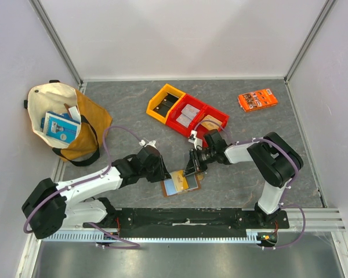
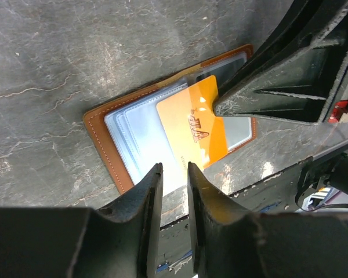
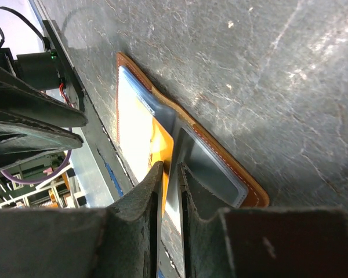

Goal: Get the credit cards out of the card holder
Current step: Remove the credit card from the card holder.

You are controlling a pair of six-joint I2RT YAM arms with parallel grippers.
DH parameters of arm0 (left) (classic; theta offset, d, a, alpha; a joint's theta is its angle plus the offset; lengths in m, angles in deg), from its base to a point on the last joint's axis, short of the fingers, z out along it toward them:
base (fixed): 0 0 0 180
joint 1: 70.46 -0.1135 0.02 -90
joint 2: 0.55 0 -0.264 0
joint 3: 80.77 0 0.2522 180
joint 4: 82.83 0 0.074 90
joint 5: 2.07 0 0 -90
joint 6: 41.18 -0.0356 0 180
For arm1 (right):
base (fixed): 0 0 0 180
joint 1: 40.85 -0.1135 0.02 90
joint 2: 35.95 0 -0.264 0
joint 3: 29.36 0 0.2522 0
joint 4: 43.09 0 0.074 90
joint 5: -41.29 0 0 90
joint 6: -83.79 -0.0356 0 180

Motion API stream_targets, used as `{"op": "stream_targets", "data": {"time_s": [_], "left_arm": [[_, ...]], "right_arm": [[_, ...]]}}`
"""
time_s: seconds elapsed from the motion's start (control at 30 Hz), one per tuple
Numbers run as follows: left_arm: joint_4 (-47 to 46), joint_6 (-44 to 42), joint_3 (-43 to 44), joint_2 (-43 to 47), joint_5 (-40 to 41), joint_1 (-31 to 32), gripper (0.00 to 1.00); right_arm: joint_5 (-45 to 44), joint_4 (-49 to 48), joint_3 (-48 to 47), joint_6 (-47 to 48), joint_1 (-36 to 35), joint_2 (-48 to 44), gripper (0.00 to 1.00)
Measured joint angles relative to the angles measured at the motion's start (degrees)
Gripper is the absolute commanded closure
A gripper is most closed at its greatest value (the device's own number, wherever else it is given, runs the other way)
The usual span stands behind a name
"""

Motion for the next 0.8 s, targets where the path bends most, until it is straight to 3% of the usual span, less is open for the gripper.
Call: {"op": "stream_targets", "data": {"time_s": [0.27,0.5,0.6,0.8], "left_arm": [[-0.4,-0.4,0.0,-4.4,-1.5,0.0,0.88],[-1.4,-0.6,-0.5,-7.0,-1.5,0.0,0.98],[-1.6,-0.6,-1.2,-8.2,-1.5,0.1,0.98],[-4.8,-0.4,-2.0,-9.5,-3.0,0.1,0.98]], "right_arm": [[-0.8,-1.4,0.0,-1.8,-2.1,0.0,0.79],[-1.0,-2.9,0.0,-3.1,-2.8,0.7,0.95],[-0.5,-3.3,0.0,-3.6,-2.8,0.8,1.0],[-0.1,-3.3,0.0,-3.6,-2.5,0.8,1.0]]}}
